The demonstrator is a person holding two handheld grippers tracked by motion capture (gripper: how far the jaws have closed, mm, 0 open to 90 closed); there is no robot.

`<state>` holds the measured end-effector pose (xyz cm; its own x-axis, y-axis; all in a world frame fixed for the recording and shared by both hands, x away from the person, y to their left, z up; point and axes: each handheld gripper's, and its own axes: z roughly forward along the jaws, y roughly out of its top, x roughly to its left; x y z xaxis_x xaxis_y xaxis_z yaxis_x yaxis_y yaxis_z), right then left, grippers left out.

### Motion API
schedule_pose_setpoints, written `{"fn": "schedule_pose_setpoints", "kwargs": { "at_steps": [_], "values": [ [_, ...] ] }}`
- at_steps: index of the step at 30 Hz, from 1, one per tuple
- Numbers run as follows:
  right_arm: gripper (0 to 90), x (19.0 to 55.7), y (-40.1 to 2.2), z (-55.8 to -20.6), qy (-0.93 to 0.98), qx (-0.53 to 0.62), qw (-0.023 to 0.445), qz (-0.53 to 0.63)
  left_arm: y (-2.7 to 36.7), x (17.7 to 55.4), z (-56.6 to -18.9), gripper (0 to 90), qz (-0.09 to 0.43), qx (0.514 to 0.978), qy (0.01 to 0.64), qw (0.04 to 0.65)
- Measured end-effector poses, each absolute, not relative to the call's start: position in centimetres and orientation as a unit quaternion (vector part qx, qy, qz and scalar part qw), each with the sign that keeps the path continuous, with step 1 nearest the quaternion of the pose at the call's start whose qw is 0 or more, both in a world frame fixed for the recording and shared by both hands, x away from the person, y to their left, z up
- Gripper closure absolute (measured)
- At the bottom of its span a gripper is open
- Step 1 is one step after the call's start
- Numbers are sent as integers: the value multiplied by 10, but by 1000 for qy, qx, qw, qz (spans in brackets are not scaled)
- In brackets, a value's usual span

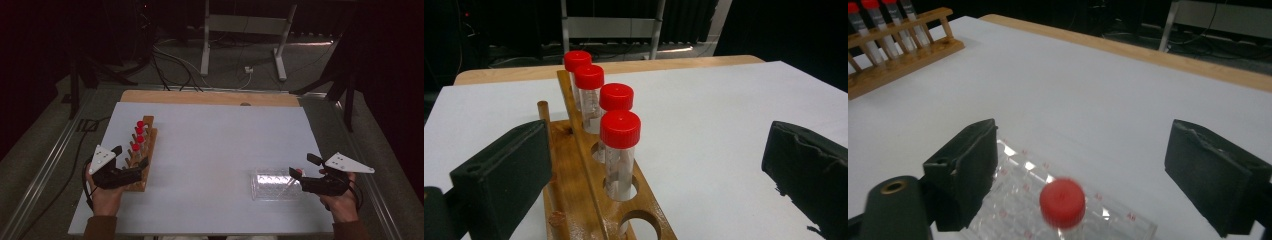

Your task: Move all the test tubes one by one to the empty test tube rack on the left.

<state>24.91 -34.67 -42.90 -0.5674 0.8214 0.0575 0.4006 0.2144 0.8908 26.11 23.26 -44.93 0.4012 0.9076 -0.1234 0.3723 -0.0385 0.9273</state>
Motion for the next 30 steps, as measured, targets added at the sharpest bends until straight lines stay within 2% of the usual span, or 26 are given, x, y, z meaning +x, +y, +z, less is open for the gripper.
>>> {"fn": "schedule_pose_setpoints", "kwargs": {
  "at_steps": [5,17,25,30],
  "values": [
    [209,243,-350,-441,750,408,209,477,232,261,-449,7,267,669,478,502],
    [535,236,-353,-462,761,405,193,468,229,260,-448,7,269,671,475,501],
    [657,236,-356,-468,768,404,189,460,229,260,-449,7,268,672,476,501],
    [672,237,-356,-468,764,408,195,460,228,260,-450,7,267,675,475,498]
  ]
}}
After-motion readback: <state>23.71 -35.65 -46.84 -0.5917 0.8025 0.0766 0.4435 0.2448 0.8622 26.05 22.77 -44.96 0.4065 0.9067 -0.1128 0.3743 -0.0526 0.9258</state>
